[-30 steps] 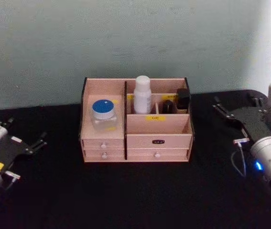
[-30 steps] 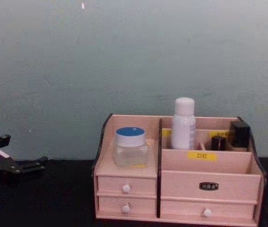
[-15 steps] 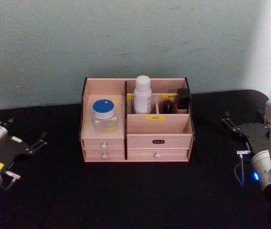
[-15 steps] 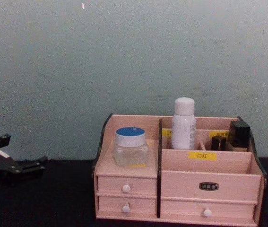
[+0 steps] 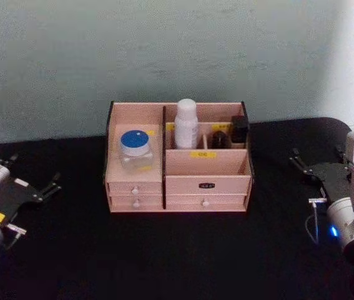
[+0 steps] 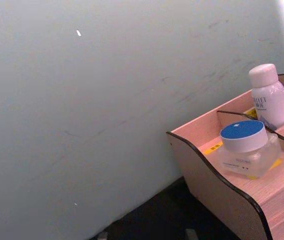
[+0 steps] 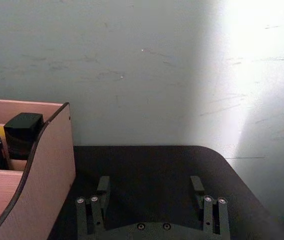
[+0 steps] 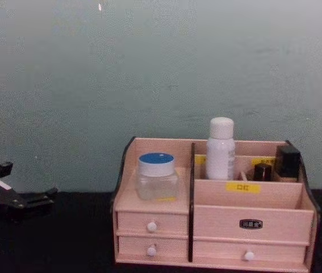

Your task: Pick up the facial cleanser and watermelon frost from the table and place them into the tiered storage box.

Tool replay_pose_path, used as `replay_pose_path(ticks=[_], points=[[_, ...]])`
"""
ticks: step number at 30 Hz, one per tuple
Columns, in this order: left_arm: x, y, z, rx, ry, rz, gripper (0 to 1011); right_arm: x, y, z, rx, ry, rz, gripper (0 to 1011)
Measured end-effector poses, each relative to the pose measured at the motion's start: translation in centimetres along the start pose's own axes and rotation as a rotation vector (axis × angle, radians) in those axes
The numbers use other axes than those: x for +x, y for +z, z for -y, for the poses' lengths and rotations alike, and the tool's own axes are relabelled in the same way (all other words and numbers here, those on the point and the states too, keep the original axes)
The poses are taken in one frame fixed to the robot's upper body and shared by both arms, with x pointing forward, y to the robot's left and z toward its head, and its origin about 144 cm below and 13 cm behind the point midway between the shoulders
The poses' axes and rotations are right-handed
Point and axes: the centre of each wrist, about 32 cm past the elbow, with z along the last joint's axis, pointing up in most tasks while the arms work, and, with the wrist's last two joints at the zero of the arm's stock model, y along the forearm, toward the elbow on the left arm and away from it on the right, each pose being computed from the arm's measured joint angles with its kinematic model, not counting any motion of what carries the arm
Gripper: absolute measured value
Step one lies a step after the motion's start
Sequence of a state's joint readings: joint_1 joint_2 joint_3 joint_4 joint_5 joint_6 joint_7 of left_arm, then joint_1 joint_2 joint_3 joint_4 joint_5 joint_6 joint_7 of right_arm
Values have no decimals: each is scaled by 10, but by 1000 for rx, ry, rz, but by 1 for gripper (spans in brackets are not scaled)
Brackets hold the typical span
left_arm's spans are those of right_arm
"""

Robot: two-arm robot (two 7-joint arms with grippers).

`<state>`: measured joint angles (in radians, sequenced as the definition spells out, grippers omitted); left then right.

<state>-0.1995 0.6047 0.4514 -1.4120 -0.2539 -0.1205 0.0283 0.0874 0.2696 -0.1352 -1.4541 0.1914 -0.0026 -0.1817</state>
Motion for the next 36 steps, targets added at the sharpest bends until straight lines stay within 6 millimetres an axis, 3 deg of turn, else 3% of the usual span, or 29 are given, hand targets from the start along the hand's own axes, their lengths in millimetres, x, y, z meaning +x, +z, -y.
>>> replay_pose_path(ticks=[36], points=[[0,0,0,0,0,0,1001,0,1,0,5,4,1,1000]])
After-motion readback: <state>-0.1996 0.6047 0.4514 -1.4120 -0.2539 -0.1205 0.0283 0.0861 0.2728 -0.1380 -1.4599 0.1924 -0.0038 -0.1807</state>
